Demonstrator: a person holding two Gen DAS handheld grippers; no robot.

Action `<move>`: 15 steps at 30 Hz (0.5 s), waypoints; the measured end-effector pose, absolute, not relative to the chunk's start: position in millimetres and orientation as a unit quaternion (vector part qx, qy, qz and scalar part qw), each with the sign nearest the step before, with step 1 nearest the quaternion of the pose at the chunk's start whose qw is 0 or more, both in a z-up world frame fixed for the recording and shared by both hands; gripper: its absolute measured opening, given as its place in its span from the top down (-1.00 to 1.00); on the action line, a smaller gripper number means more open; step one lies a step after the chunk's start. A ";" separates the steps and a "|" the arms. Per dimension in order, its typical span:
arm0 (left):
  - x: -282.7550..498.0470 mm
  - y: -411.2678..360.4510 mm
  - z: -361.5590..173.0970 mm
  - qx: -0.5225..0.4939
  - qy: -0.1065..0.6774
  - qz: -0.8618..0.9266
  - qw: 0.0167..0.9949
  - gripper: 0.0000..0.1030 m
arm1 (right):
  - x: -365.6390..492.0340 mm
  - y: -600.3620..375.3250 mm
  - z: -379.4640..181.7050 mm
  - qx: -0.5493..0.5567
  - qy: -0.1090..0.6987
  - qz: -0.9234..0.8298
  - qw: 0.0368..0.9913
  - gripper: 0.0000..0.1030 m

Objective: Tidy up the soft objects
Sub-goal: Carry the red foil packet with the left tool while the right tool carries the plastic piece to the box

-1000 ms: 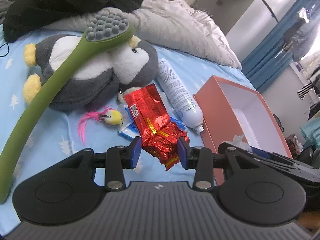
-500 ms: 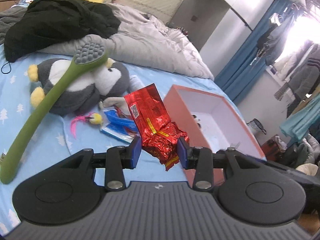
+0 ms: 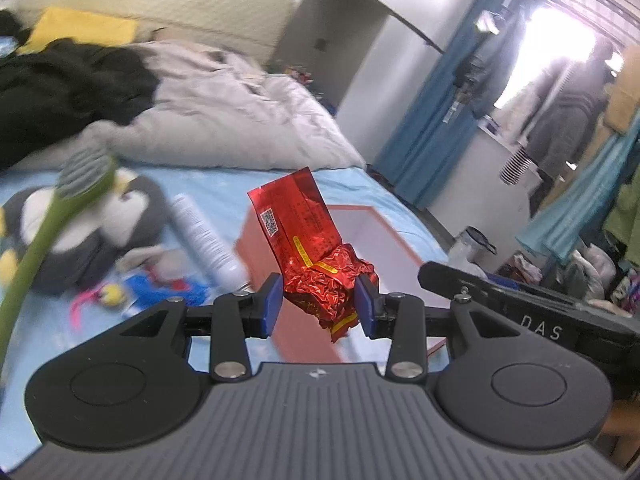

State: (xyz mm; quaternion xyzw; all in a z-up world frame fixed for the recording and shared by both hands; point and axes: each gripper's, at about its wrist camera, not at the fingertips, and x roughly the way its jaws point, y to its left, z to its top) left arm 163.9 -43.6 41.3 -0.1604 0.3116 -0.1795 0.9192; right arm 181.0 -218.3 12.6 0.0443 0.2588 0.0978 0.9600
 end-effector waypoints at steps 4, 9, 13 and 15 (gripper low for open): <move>193.7 -77.2 48.4 -0.144 0.320 -0.200 0.915 0.13 | 195.8 -240.9 22.0 0.048 0.245 0.075 0.965 -0.15; 233.5 -116.5 37.1 -0.132 0.351 -0.219 0.901 0.13 | 219.3 -270.6 12.6 0.053 0.265 0.048 0.962 -0.15; 269.2 -143.1 16.9 -0.119 0.385 -0.225 0.887 0.13 | 242.6 -303.1 -10.9 0.078 0.307 0.023 0.948 -0.15; 283.5 -157.1 5.5 -0.104 0.401 -0.225 0.882 0.13 | 251.6 -316.2 -24.2 0.083 0.327 0.011 0.941 -0.15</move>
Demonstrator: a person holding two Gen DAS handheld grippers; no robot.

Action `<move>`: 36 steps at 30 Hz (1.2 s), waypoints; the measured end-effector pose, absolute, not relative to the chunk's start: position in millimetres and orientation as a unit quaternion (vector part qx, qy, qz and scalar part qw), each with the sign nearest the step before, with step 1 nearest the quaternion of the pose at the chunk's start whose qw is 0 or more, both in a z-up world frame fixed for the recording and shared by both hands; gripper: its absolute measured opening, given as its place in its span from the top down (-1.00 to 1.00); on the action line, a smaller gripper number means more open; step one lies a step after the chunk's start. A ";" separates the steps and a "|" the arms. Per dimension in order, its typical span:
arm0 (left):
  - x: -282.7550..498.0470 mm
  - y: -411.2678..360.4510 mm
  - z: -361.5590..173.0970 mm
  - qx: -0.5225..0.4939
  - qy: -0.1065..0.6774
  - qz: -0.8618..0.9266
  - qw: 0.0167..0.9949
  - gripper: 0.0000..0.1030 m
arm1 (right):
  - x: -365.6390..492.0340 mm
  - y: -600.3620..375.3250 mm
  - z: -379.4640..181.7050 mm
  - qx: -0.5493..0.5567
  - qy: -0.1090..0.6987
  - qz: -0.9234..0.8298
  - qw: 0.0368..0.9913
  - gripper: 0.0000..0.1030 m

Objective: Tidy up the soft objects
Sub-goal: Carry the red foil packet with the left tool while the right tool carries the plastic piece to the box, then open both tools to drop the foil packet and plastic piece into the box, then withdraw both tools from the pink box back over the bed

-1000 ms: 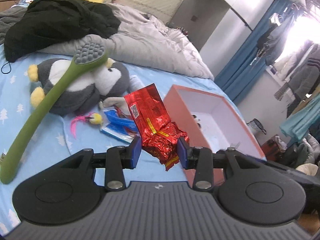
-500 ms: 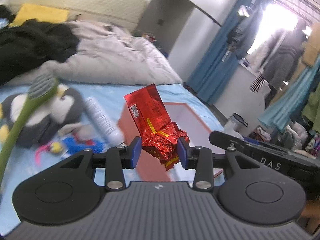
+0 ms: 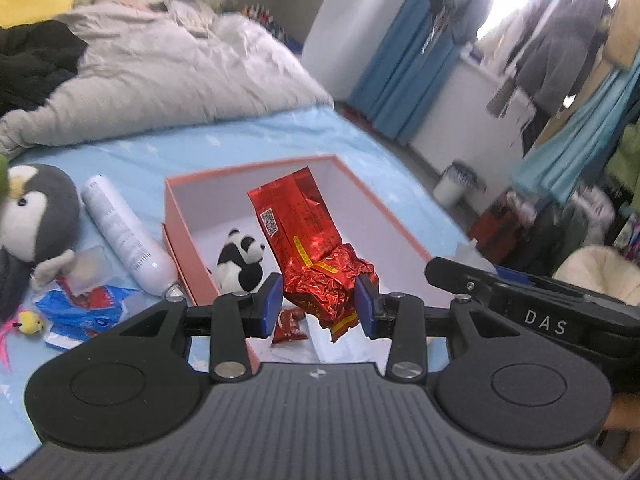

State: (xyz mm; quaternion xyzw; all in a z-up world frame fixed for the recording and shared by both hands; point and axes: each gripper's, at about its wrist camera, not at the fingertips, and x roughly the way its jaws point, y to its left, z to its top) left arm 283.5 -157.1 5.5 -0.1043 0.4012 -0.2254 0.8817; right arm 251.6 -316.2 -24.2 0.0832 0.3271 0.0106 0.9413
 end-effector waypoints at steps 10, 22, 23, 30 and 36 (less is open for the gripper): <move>330.3 -203.9 -46.9 -0.062 0.461 -0.227 0.855 0.13 | 281.9 -352.1 -86.1 0.099 0.394 -0.003 0.914 -0.16; 336.0 -219.1 -73.9 -0.062 0.491 -0.211 0.843 0.04 | 286.7 -373.8 -122.3 0.109 0.427 -0.009 0.897 -0.32; 335.5 -218.2 -73.1 -0.066 0.491 -0.213 0.842 0.03 | 286.0 -374.4 -121.0 0.106 0.427 -0.010 0.898 -0.36; 311.4 -211.3 -39.0 -0.037 0.445 -0.218 0.868 0.03 | 272.0 -375.0 -90.8 0.104 0.390 -0.010 0.915 -0.37; 273.4 -183.3 9.2 -0.048 0.387 -0.213 0.896 0.03 | 243.8 -358.8 -43.2 0.105 0.328 0.006 0.939 -0.37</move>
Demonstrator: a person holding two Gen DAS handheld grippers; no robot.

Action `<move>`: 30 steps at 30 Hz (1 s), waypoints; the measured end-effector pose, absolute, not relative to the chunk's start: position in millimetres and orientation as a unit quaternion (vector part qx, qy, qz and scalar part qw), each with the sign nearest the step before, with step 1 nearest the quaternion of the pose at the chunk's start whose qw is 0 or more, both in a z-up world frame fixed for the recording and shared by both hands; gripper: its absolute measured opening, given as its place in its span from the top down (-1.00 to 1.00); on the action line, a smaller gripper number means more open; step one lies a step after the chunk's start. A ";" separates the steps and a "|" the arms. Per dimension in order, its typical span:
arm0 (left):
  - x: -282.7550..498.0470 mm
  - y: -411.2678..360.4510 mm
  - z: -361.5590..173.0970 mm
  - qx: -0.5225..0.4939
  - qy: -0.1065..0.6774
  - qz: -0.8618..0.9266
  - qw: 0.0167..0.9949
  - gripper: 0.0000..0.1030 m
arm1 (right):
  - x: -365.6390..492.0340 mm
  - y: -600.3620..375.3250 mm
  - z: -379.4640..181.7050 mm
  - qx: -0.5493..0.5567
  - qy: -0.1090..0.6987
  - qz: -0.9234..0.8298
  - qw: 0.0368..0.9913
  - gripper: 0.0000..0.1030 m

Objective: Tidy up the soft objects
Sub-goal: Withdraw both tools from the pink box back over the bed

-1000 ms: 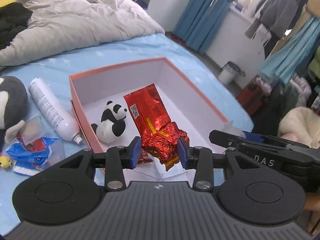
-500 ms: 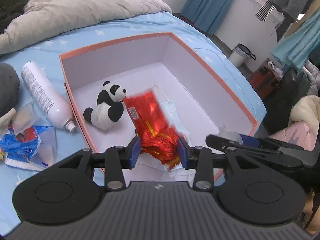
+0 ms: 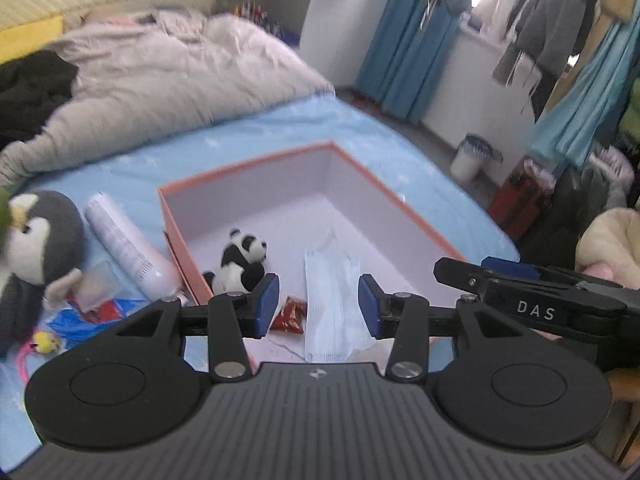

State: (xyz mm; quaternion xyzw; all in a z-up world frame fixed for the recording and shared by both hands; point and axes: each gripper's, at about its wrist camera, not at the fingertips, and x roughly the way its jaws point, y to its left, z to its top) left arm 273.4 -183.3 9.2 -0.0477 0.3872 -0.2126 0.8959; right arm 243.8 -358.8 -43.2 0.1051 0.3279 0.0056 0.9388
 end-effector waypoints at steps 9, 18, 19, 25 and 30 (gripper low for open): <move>196.6 -125.5 63.8 -0.072 0.317 -0.192 0.926 0.03 | 191.5 -316.8 6.1 0.092 0.257 0.055 0.960 -0.38; 121.8 -65.0 74.8 -0.079 0.287 -0.134 0.945 0.03 | 157.7 -265.1 15.9 0.087 0.235 0.111 0.962 -0.38; 114.9 -58.4 73.2 -0.077 0.287 -0.125 0.946 0.03 | 153.9 -258.6 13.4 0.084 0.236 0.117 0.961 -0.38; 77.4 -31.0 57.5 -0.085 0.295 -0.092 0.947 0.03 | 134.3 -231.7 -2.6 0.073 0.251 0.149 0.954 -0.38; 48.6 -15.7 43.0 -0.101 0.303 -0.076 0.945 0.03 | 115.4 -212.2 -18.7 0.060 0.265 0.165 0.948 -0.38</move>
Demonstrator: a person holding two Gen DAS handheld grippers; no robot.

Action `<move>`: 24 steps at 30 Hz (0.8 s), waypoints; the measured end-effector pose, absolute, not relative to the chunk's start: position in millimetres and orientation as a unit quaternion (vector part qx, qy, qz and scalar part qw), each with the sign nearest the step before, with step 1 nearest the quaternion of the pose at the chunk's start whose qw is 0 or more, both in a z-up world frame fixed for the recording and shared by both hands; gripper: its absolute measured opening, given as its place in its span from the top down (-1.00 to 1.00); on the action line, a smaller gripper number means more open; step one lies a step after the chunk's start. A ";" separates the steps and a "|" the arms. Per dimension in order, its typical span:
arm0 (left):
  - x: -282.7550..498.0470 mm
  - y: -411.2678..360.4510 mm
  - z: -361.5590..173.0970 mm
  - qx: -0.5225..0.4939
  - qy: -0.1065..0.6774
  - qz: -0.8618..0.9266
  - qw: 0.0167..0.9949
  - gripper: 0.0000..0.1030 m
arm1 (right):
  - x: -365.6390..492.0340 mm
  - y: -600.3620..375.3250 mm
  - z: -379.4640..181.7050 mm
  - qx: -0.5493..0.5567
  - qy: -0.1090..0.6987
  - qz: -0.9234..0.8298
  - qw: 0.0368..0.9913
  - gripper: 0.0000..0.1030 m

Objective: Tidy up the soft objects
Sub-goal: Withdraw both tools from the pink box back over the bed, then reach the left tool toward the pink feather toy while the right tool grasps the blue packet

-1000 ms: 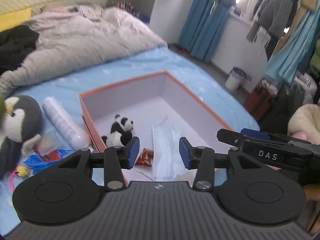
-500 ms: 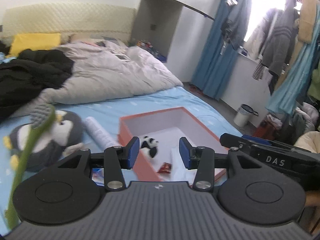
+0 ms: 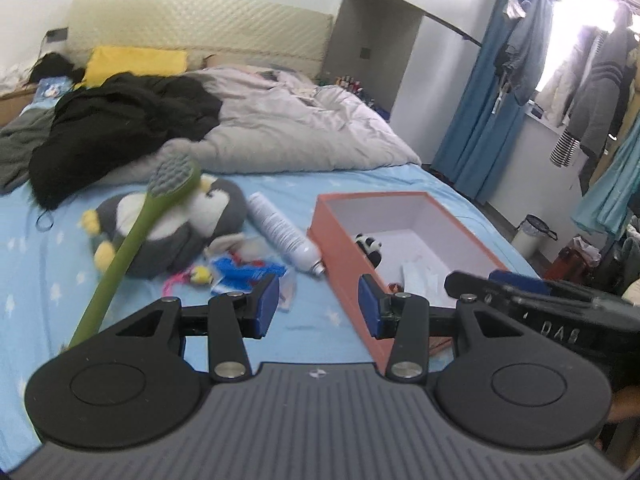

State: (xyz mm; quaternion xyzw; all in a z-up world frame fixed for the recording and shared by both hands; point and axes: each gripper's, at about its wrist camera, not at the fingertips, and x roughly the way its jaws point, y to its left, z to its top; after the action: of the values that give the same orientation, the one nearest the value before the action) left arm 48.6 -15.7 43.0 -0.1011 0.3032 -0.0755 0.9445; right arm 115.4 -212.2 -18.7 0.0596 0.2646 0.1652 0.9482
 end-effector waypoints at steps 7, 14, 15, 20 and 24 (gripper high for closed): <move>20.5 8.1 30.5 -0.122 0.304 -0.040 0.944 0.03 | 97.9 -185.8 -44.6 0.052 0.307 0.200 0.929 -0.38; 28.7 31.3 -0.7 -0.160 0.328 -0.017 0.931 0.03 | 100.4 -164.5 -55.6 0.032 0.319 0.218 0.922 -0.38; 32.3 34.2 -3.7 -0.164 0.330 -0.014 0.930 0.03 | 103.6 -162.5 -57.3 0.029 0.321 0.218 0.921 -0.38; 59.7 46.2 -17.7 -0.172 0.339 0.000 0.925 0.03 | 120.9 -161.3 -66.5 0.025 0.335 0.212 0.918 -0.38; 84.6 54.6 -31.2 -0.177 0.350 0.002 0.920 0.03 | 140.9 -157.0 -74.9 0.015 0.349 0.210 0.913 -0.38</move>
State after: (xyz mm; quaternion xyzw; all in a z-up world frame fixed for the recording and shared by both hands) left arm 84.6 54.6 -31.2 -0.1767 0.3498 0.0016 0.9200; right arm 140.9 -157.0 -74.9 0.0147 0.3486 0.2104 0.9132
